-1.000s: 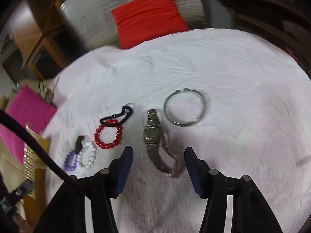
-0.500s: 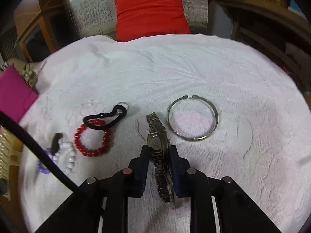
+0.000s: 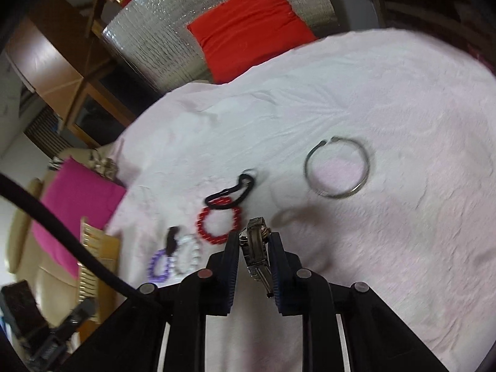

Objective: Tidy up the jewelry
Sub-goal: 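Carry clip and watch into the orange box and open both tools, then move both tools back over the jewelry, right tool lowering onto the silver bangle, then grasp the silver bangle with the right tool while the left grasps the white bead bracelet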

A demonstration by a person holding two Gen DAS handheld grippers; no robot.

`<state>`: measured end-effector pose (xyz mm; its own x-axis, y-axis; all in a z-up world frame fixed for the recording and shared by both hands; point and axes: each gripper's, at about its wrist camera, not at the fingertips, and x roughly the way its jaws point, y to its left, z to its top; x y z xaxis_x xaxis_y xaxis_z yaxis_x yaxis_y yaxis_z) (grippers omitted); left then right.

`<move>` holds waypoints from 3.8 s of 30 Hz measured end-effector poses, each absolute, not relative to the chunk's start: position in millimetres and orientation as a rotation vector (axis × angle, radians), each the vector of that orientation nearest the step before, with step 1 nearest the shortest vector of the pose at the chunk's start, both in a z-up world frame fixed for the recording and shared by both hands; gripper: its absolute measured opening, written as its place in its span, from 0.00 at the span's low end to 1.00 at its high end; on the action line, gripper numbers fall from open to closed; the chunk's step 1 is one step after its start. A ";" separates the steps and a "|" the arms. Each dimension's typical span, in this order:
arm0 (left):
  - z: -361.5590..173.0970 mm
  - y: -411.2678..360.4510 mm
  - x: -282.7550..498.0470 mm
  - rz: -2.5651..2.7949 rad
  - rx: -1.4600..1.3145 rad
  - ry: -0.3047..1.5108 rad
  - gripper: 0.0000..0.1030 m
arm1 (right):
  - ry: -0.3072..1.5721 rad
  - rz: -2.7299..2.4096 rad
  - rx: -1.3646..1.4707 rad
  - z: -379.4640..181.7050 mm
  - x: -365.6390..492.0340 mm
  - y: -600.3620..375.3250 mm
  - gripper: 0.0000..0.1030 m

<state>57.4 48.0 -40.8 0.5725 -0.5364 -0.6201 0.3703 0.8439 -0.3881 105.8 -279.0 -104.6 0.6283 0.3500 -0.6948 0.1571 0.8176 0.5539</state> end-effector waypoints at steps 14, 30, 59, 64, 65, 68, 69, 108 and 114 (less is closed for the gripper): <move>-14.5 123.2 33.0 -0.293 -0.228 0.667 0.10 | 0.824 0.377 0.813 -73.9 105.0 -210.5 0.20; -51.2 244.8 3.3 0.207 -0.219 0.838 0.10 | 0.915 0.676 0.757 -73.2 124.3 11.9 0.20; -53.0 283.6 -2.4 0.379 -0.207 0.890 0.35 | 0.835 0.461 0.567 -57.2 107.5 7.3 0.23; -29.3 253.8 -6.9 0.376 -0.131 0.737 0.54 | 0.771 0.354 0.633 -44.8 100.2 -69.8 0.23; -24.8 244.7 -7.1 0.373 -0.100 0.704 0.55 | 0.762 0.326 0.648 -44.1 98.5 -87.5 0.23; -17.0 213.4 -2.5 0.318 -0.016 0.641 0.61 | 0.771 0.245 0.672 -46.7 95.2 -132.4 0.23; -16.4 203.0 0.0 0.283 -0.005 0.637 0.61 | 0.779 0.223 0.677 -48.9 94.5 -145.9 0.23; -90.2 -59.8 102.7 -0.433 0.112 0.790 0.60 | 0.853 -0.202 0.888 -123.3 134.5 -389.4 0.24; -106.9 -66.6 112.1 -0.532 0.065 0.878 0.60 | 0.859 -0.217 0.766 -121.1 150.6 -373.6 0.68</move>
